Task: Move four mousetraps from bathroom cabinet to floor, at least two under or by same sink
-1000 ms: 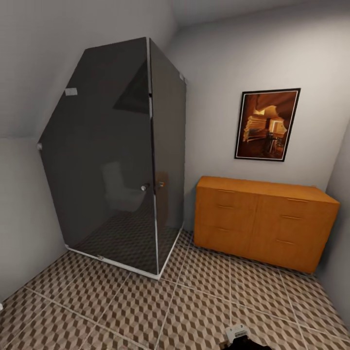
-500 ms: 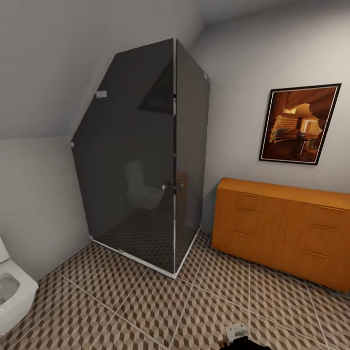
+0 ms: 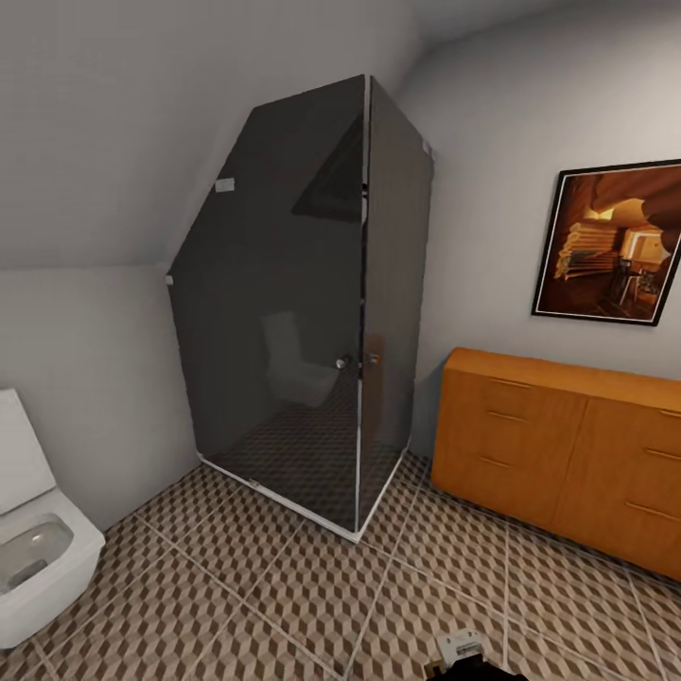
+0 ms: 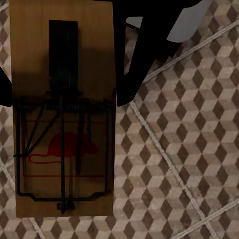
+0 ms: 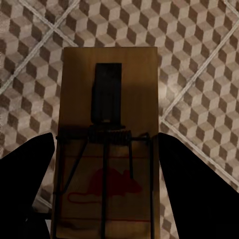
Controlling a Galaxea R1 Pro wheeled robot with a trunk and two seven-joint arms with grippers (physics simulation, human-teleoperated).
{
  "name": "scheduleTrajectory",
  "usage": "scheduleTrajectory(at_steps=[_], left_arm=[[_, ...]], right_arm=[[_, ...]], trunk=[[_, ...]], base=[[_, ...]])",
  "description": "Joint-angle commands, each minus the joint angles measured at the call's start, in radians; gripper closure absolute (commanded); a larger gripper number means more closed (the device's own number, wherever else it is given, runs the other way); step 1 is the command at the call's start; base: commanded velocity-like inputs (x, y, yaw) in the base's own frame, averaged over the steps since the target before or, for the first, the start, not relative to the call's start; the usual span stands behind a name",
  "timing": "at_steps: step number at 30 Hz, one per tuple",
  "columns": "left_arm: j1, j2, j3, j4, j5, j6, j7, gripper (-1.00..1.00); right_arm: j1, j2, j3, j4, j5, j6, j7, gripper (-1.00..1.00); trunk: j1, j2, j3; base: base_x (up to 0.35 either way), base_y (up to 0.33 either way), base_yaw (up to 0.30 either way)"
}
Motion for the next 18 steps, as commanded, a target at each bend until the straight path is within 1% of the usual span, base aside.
scheduleTrajectory(at_steps=[1, 7, 18], left_arm=[[0.0, 0.0, -0.002, -0.001, 0.009, 0.003, 0.003, 1.0], [0.0, 0.0, -0.002, -0.002, 0.009, 0.003, 0.003, 1.0], [0.0, 0.001, -0.002, -0.002, 0.009, 0.003, 0.005, 1.0]], right_arm=[[-0.002, 0.0, 0.003, 0.002, 0.008, 0.003, -0.002, 1.0], [-0.002, -0.001, 0.002, 0.002, 0.008, 0.002, -0.001, 1.0], [-0.002, -0.001, 0.002, 0.002, 0.008, 0.002, -0.001, 1.0]], trunk=[[0.0, -0.001, -0.001], [0.0, -0.001, -0.001], [0.0, -0.001, 0.0]], base=[[0.0, 0.0, 0.092], [0.0, 0.0, 0.237], [0.0, 0.0, 0.269]])
